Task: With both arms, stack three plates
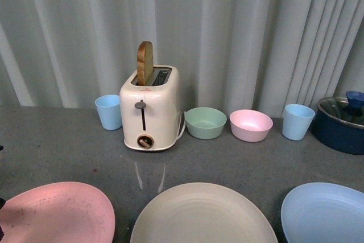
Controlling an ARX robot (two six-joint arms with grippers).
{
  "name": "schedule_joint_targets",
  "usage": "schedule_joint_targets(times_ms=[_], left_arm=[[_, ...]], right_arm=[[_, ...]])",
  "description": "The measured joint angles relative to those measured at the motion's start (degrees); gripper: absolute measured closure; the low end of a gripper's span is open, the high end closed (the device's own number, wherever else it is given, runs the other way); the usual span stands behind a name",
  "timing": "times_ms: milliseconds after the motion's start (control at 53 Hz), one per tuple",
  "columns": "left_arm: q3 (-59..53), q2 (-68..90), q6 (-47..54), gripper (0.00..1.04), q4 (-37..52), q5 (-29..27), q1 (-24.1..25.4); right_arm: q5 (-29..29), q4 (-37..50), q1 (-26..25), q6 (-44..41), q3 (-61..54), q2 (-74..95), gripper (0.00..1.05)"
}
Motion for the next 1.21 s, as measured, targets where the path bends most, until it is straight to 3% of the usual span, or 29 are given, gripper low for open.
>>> schedule_joint_targets(times_ms=[453,699,1076,1209], left_arm=[[0.2,2.9,1.8,0.07,1.6,-0.4,-0.6],[0.0,3.0,1.9,0.4,1.6,-0.4,-1.6],[-0.1,2.4,1.2,1.0,1.6,-0.1,-2.2],[-0.1,1.4,1.0,1.01,1.2,0.2,-2.2]], right_arm=[[0.0,0.0,0.0,0.0,0.0,0.0,0.07],[0.0,0.0,0.0,0.0,0.0,0.0,0.07],[0.0,0.0,0.0,0.0,0.0,0.0,0.07],[0.0,0.0,0.0,0.0,0.0,0.0,0.07]])
